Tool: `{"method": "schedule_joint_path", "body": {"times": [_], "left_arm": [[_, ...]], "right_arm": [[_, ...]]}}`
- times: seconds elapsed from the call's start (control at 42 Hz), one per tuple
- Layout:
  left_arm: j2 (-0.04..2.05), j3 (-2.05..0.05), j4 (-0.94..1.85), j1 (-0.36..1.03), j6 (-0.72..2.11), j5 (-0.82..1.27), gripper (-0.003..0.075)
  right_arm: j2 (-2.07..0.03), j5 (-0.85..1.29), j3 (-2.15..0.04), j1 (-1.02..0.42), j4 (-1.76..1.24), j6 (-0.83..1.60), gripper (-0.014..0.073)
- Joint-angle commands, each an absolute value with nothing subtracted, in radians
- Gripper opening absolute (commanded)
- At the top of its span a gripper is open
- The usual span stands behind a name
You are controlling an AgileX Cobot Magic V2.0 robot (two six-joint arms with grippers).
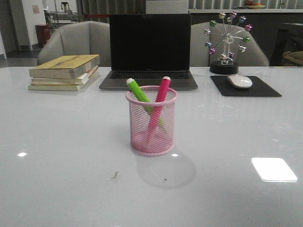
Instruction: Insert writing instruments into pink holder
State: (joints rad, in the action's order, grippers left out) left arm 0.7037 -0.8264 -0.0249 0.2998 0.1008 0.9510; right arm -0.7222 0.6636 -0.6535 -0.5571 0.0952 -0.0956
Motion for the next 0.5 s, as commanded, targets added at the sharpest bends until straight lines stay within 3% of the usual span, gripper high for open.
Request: {"method": "schedule_joint_path", "body": {"times": [0.0,0.238,0.476], "left_arm": [[0.608,-0.808,-0.058,0.268,0.094,0.786,0.0091],[0.294,-0.538,0.0,0.099,0.091,0.447,0.0092],[0.003,-0.279,0.059,-0.024,0.091,0.306,0.0092]], "right_arm": [[-0.716,0.597,-0.681,-0.556,0.106,-0.088,0.0057],[-0.716,0.597,-0.681,-0.556,0.106,-0.088,0.0057],[-0.716,0.597,-0.681,-0.556,0.106,-0.088,0.0057]]}}
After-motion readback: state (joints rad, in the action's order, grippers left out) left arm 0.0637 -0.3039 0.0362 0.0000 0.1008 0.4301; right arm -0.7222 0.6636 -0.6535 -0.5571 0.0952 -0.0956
